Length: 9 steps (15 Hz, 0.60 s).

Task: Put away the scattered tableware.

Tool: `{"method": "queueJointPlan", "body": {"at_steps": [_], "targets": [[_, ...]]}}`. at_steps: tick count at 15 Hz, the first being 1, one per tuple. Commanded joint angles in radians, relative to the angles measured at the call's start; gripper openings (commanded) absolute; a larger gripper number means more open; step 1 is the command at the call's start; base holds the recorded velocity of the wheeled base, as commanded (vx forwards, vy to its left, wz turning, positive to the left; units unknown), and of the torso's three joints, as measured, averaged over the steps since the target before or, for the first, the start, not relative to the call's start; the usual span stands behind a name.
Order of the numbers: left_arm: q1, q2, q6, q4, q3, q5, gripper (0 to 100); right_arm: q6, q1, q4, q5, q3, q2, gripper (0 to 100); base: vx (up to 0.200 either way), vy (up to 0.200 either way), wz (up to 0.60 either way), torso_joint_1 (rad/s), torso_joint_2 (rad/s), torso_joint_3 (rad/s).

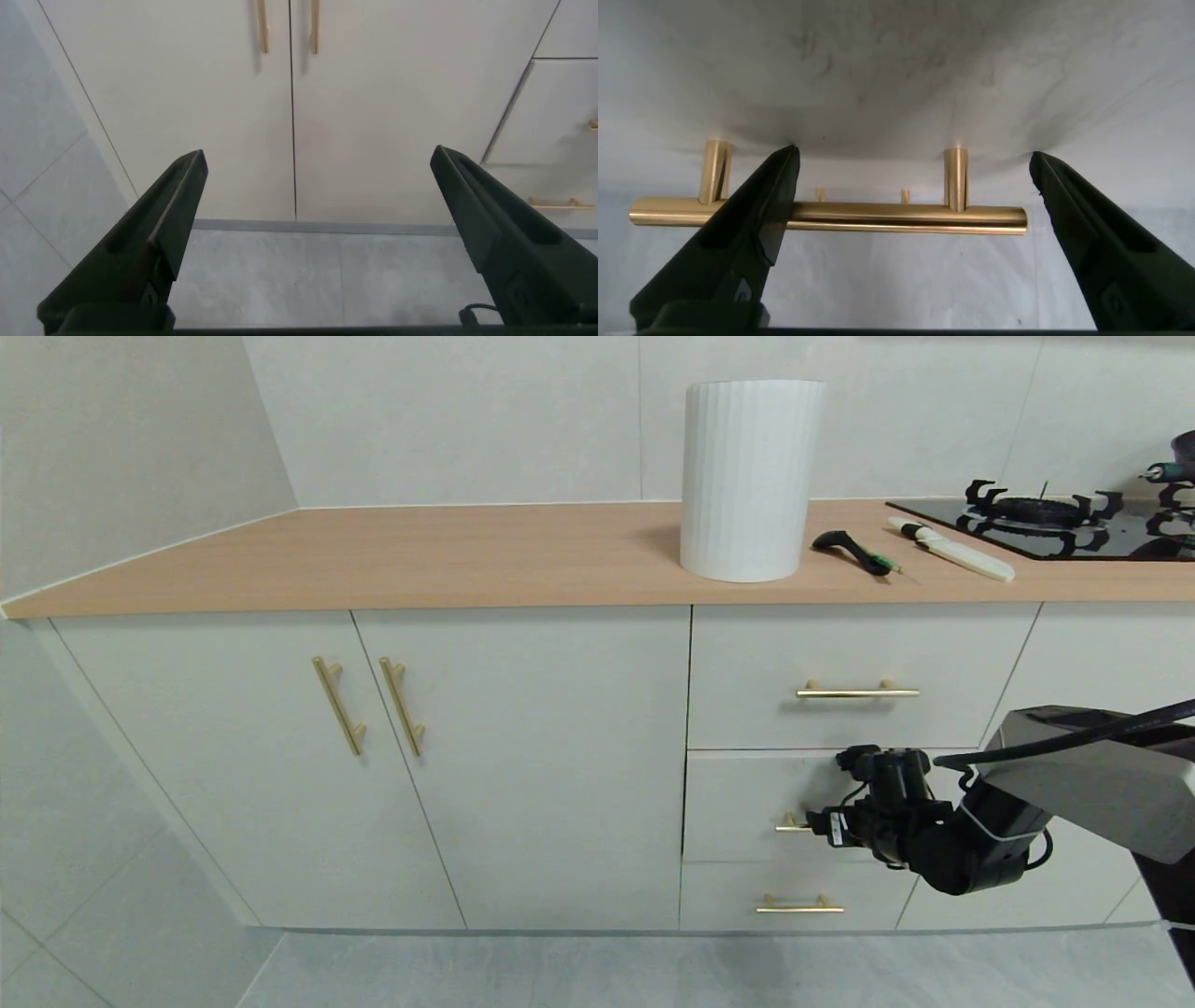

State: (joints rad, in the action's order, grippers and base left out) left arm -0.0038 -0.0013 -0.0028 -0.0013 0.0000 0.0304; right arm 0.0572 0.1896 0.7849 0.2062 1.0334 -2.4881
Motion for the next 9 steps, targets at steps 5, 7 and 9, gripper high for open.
{"method": "queueJointPlan", "body": {"at_steps": [5,7,9], "targets": [[-0.001,0.001,0.0,0.0,0.0,0.0,100,-0.002,0.008,-0.107,-0.01,-0.115,0.166,100,0.0,0.0,0.0,0.0,0.0,0.0],[-0.001,0.001,0.0,0.0,0.0,0.0,100,0.0,0.025,-0.2,-0.014,-0.162,0.276,100,0.0,0.0,0.0,0.0,0.0,0.0],[0.001,0.001,0.0,0.0,0.0,0.0,100,0.0,0.05,-0.303,-0.014,-0.205,0.462,100,0.0,0.0,0.0,0.0,0.0,0.0]]}}
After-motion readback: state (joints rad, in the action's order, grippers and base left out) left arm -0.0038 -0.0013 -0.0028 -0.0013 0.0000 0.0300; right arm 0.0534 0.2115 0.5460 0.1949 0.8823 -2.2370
